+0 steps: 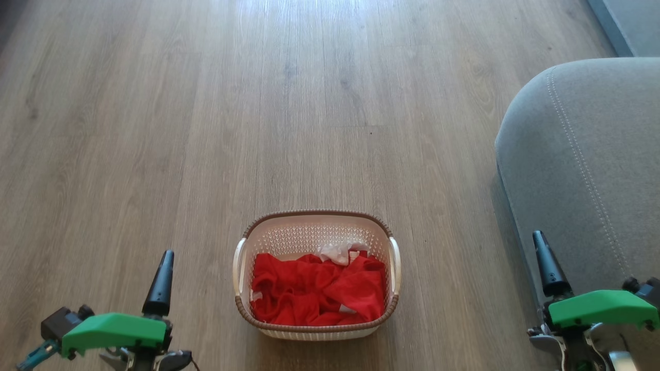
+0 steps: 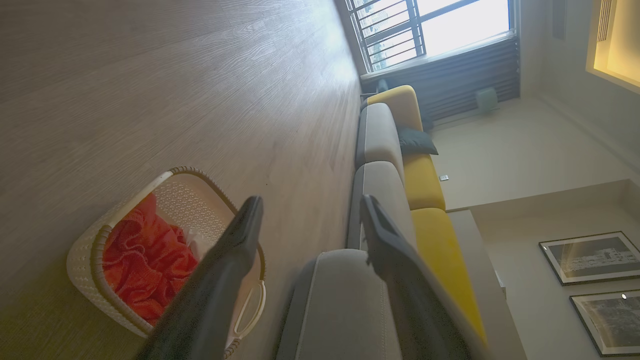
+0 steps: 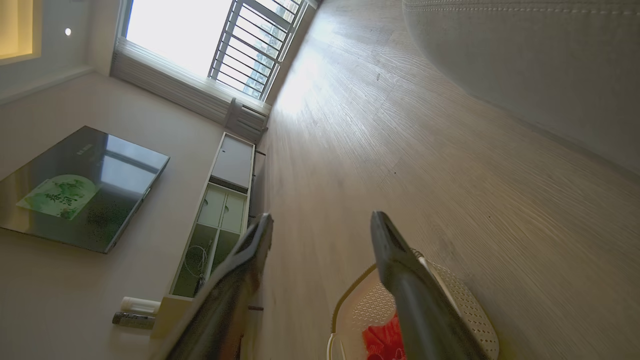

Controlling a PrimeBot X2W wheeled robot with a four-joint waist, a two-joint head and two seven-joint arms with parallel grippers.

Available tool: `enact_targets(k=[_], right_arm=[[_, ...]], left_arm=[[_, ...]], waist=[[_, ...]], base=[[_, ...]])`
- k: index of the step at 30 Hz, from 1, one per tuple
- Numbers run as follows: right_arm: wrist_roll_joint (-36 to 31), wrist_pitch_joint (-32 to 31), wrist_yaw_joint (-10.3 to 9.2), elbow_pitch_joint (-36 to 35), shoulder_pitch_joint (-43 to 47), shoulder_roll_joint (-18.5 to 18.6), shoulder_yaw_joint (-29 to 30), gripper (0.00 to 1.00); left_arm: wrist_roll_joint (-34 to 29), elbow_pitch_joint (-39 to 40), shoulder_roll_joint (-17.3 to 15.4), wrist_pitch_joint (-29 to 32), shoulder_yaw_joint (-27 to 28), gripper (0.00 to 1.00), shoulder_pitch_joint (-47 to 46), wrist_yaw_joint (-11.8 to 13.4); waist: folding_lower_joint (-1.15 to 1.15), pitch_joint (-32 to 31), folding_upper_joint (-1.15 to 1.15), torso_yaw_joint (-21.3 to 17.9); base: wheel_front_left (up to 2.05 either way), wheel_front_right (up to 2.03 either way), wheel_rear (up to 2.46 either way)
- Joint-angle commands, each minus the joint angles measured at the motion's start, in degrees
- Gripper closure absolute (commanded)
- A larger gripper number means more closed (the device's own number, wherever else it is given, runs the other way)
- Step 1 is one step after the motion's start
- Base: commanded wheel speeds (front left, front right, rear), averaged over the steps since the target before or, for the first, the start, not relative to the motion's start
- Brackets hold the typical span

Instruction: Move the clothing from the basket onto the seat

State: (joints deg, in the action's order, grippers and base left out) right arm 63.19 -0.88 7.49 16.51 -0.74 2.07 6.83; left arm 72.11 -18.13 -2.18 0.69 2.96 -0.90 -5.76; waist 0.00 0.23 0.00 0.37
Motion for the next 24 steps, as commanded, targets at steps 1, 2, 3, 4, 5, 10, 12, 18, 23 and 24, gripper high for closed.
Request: enact_targets(k=[1,2,3,4,5,10,12,18,23,24], right_arm=[[-2.02,0.72,0.01,-2.22,-2.68,0.31,-0.46,0.0],[-3.07,0.89,0.01,-2.26,-2.68,0.32,-0.51,0.0],[-4.03,1.06,0.01,-2.31,-2.71,0.32,-0.56,0.0],[-5.06,1.23,0.01,-2.36,-2.73,0.33,-0.65,0.0],[-6.11,1.4,0.01,-2.4,-2.76,0.33,-0.76,0.0],[-10.84,2.24,0.01,-2.62,-2.89,0.36,-1.06,0.0],[-12.66,2.58,0.01,-2.68,-2.98,0.37,-1.2,0.0],[-18.09,3.59,0.01,-2.86,-3.13,0.4,-1.55,0.0],[-21.68,4.27,0.01,-2.88,-3.14,0.42,-1.89,0.0],[-23.44,4.61,0.01,-2.95,-3.18,0.43,-2.02,0.0]], left_arm=[[-1.76,2.21,-0.4,-0.65,0.46,0.0,-2.26,0.16],[-2.86,2.37,-0.39,-0.82,0.4,0.0,-2.21,0.26],[-3.96,2.54,-0.39,-0.98,0.32,0.0,-2.14,0.34],[-5.01,2.69,-0.39,-1.15,0.23,0.0,-2.07,0.41],[-5.99,2.82,-0.39,-1.32,0.17,0.0,-2.01,0.5],[-10.45,3.18,-0.39,-2.15,-0.17,0.0,-1.82,0.87],[-12.02,3.25,-0.4,-2.49,-0.28,0.0,-1.75,0.99],[-16.36,3.35,-0.42,-3.5,-0.57,0.0,-1.53,1.33],[-19.25,3.39,-0.43,-4.17,-0.78,0.0,-1.45,1.53],[-20.81,3.42,-0.44,-4.5,-0.92,0.0,-1.41,1.64]], waist=[[0.0,0.0,0.0,0.01],[0.0,0.0,0.0,0.01],[0.0,-0.01,0.0,-0.01],[0.0,-0.01,0.0,-0.02],[0.0,-0.01,0.0,-0.03],[0.0,-0.05,0.0,-0.05],[0.0,-0.05,0.0,-0.06],[0.0,-0.02,0.0,-0.04],[0.0,0.02,0.0,0.06],[0.0,0.03,0.0,0.11]], base=[[0.0,0.0,0.0],[0.0,0.0,0.0],[0.0,0.0,0.0],[0.0,0.0,0.0],[0.0,0.0,0.0],[0.0,0.0,0.0],[0.0,0.0,0.0],[0.0,0.0,0.0],[0.0,0.0,0.0],[0.0,0.0,0.0]])
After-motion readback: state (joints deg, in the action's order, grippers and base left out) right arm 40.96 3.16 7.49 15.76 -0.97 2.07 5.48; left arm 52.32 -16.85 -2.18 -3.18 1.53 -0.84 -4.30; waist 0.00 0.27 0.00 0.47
